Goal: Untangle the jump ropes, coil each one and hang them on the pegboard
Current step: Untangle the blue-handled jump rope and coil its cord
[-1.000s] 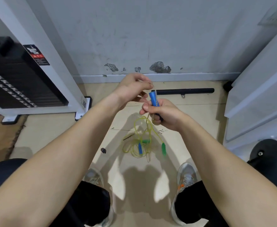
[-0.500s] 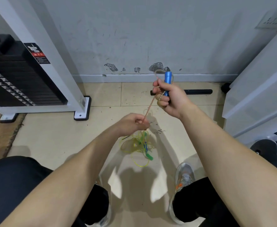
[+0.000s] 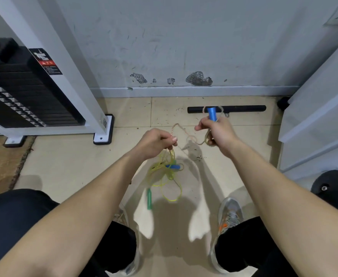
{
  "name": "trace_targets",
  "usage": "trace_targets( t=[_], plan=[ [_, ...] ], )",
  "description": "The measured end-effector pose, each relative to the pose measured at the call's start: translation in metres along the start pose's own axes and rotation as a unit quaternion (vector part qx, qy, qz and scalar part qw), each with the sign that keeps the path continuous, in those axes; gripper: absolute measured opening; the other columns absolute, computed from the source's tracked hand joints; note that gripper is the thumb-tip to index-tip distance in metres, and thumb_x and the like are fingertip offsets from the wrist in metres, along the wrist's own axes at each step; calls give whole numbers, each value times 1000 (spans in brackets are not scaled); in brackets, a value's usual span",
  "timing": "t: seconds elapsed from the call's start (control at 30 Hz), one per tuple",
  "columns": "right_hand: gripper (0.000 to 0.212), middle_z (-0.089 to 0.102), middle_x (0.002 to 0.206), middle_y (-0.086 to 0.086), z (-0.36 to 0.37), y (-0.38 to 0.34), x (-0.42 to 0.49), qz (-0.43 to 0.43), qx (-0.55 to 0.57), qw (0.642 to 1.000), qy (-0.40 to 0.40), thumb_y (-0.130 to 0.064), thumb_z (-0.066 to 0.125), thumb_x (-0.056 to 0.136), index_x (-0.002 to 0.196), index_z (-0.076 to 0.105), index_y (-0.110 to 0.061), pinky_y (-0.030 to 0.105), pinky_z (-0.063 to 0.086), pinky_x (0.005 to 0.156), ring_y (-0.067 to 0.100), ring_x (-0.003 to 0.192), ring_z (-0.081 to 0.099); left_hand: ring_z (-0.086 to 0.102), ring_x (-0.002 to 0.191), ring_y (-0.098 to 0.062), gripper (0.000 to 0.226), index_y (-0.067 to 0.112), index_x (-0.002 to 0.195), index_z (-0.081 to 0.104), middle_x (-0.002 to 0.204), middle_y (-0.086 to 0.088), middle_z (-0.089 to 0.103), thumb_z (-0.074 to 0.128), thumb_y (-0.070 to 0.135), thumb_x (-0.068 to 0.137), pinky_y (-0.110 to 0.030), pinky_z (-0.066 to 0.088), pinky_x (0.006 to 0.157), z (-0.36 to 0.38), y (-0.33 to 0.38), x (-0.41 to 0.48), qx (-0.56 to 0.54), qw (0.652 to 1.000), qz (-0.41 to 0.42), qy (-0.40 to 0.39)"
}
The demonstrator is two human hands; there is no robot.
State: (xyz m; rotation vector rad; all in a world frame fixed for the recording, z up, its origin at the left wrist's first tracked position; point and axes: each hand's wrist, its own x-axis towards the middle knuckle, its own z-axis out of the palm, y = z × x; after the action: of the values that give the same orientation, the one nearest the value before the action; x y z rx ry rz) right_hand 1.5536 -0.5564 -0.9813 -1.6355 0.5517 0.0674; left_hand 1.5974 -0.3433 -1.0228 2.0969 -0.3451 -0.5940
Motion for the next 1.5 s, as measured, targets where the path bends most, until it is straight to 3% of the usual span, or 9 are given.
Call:
trace_targets(
  t=[0.07, 0.2, 0.4, 0.53, 0.7, 0.87, 1.2, 1.33, 1.5],
  plan=[
    [10, 76, 96, 8, 12, 4, -8, 10, 21, 999, -37, -14, 52, 98, 88, 53, -13, 22, 32, 43, 13, 39, 35, 57, 58, -8, 24, 21, 75, 75, 57, 9, 62, 65, 30, 95, -24, 44, 62, -9, 25, -1, -29, 999, 36, -11],
    [17, 70, 68, -4, 31, -5, -22, 12, 70, 992, -104, -21, 51, 103, 87, 50, -13, 22, 33, 45, 15, 45, 37, 58, 46, -9, 24, 8, 83, 70, 56, 2, 60, 59, 23, 99, -19, 43, 46, -15, 59, -4, -115, 992, 58, 17],
    [12, 63, 84, 9, 24, -4, -23, -37, 36, 984, -171, -21, 56, 101, 96, 64, -15, 24, 38, 46, 11, 45, 38, 69, 52, -16, 27, 2, 92, 68, 74, -3, 65, 61, 26, 99, -18, 47, 44, -16, 66, -6, -206, 972, 3, 113],
    [5, 52, 64, -6, 20, 3, -21, -59, -65, 975, -204, -15, 63, 97, 92, 62, -13, 27, 44, 51, 12, 50, 41, 71, 56, -18, 29, 3, 92, 68, 72, 3, 68, 60, 30, 99, -18, 46, 44, -17, 66, -12, -241, 962, -21, 127],
    [12, 63, 78, 3, 22, 13, -20, -45, -89, 980, -170, -9, 75, 87, 90, 64, -11, 26, 53, 58, 11, 66, 60, 71, 58, -18, 28, 9, 89, 69, 68, 3, 66, 60, 33, 98, -17, 47, 46, -27, 68, -17, -271, 956, -38, 102],
    [13, 67, 89, 1, 26, 14, -18, -50, -121, 962, -239, -5, 72, 88, 90, 67, -17, 24, 53, 58, 10, 76, 65, 64, 50, -13, 28, 10, 86, 67, 66, 2, 59, 57, 31, 100, -16, 44, 41, -38, 69, -19, -306, 946, -47, 99],
    [19, 63, 80, -2, 16, 47, -1, -29, -334, 938, -93, -4, 54, 89, 80, 66, -16, 32, 54, 63, 22, 75, 60, 38, 39, 1, 29, 17, 83, 60, 58, 11, 48, 50, 38, 102, -11, 24, 35, -81, 94, -25, -420, 898, -77, 106],
    [9, 73, 90, 4, 13, 37, -8, 30, -145, 987, -69, -3, 59, 90, 89, 65, -10, 27, 44, 56, 9, 69, 63, 31, 39, -4, 32, 15, 90, 65, 56, 8, 45, 46, 36, 104, -15, 20, 37, -79, 90, -26, -236, 965, -88, 71],
    [19, 74, 97, -5, 34, -9, -30, -38, 44, 984, -167, -6, 65, 90, 106, 72, -15, 17, 35, 51, 0, 50, 48, 34, 39, -6, 32, 11, 98, 70, 56, 6, 45, 50, 37, 102, -16, 24, 37, -62, 94, -21, -196, 978, -62, 41]
  ],
)
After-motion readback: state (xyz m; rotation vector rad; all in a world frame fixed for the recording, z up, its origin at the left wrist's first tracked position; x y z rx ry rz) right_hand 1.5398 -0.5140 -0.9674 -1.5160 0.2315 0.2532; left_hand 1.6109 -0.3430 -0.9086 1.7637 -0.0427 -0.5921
